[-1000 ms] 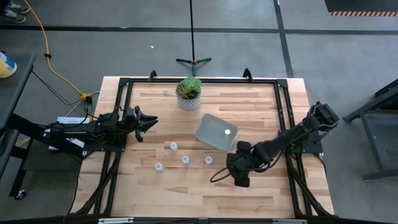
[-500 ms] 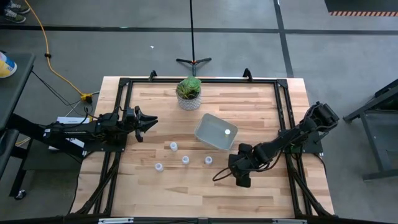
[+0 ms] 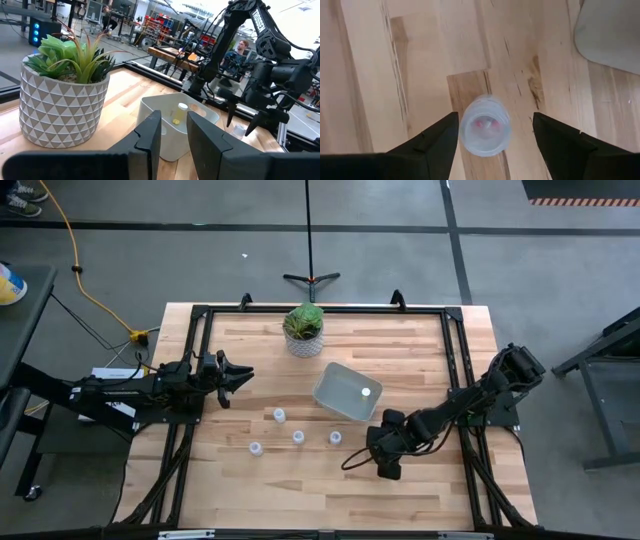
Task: Pick and place pill bottles into a basket
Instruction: Put the right transparent capsule bottle into the white bin
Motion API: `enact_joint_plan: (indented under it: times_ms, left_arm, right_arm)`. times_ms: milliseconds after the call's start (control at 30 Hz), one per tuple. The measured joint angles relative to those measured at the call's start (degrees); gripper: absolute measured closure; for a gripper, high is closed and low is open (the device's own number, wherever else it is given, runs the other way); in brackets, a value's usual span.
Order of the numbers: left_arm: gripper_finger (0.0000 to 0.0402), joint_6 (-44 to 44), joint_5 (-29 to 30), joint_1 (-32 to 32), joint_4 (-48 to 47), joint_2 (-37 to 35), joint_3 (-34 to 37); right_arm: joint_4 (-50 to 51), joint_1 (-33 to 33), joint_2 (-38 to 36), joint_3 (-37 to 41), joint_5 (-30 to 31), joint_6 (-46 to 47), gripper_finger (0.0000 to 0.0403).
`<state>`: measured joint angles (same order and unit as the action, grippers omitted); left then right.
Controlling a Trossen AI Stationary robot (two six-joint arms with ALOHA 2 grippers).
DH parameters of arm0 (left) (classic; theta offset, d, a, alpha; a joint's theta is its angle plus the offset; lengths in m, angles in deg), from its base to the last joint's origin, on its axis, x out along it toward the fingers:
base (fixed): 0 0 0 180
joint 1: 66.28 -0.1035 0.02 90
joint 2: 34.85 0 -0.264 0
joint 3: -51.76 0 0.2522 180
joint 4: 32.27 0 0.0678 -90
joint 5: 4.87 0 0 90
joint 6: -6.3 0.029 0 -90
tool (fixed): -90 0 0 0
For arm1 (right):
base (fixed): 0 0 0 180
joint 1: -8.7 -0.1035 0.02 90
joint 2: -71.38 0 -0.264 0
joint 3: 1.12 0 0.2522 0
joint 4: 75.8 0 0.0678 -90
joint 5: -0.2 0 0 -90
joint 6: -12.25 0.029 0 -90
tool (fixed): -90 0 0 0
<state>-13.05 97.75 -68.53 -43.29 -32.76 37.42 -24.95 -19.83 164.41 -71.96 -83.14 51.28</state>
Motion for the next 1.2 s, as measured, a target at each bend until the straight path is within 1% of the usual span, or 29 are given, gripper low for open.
enact_joint_plan:
  times_ms: [100,300,433,500,633,733,833,900,967,1033,1100,1200]
  left_arm:
    - [0.0273,0.0,0.0,0.0,0.0,0.0,0.0]
    - [0.0273,0.0,0.0,0.0,0.0,0.0,0.0]
    - [0.0273,0.0,0.1,0.0,0.0,0.0,0.0]
    - [0.0273,0.0,0.1,0.0,0.0,0.0,0.0]
    - [0.0273,0.0,0.2,0.0,0.0,0.0,0.0]
    - [0.0273,0.0,0.2,0.0,0.0,0.0,0.0]
    - [0.0273,0.0,0.2,0.0,0.0,0.0,0.0]
    - [0.0273,0.0,0.2,0.0,0.0,0.0,0.0]
    - [0.0273,0.0,0.2,0.0,0.0,0.0,0.0]
    - [0.0273,0.0,0.2,0.0,0.0,0.0,0.0]
    - [0.0273,0.0,0.2,0.0,0.0,0.0,0.0]
    - [0.0273,0.0,0.2,0.0,0.0,0.0,0.0]
  right_arm:
    - [0.1,0.0,0.0,0.0,-0.3,-0.2,0.0176]
    - [0.1,0.0,0.0,0.0,-1.6,-0.4,0.023]
    - [-1.3,0.2,0.0,0.0,-1.6,1.4,0.0268]
    - [-2.0,0.6,0.0,-0.3,-1.6,2.3,0.0279]
    - [-4.5,2.3,0.0,-3.0,-1.7,1.2,0.0276]
    - [-6.5,4.0,0.0,-7.2,-0.4,-2.6,0.0257]
    - [-6.5,5.9,0.0,-11.8,4.9,-7.8,0.0249]
    - [-5.5,7.6,0.0,-14.1,8.8,-11.4,0.0255]
    - [-3.7,9.7,0.0,-15.3,10.8,-14.5,0.0265]
    - [-0.8,12.3,0.0,-15.3,10.5,-15.3,0.0274]
    - [3.2,14.9,0.0,-15.2,8.7,-14.6,0.0276]
    - [7.6,18.4,0.7,-15.1,5.9,-14.1,0.0267]
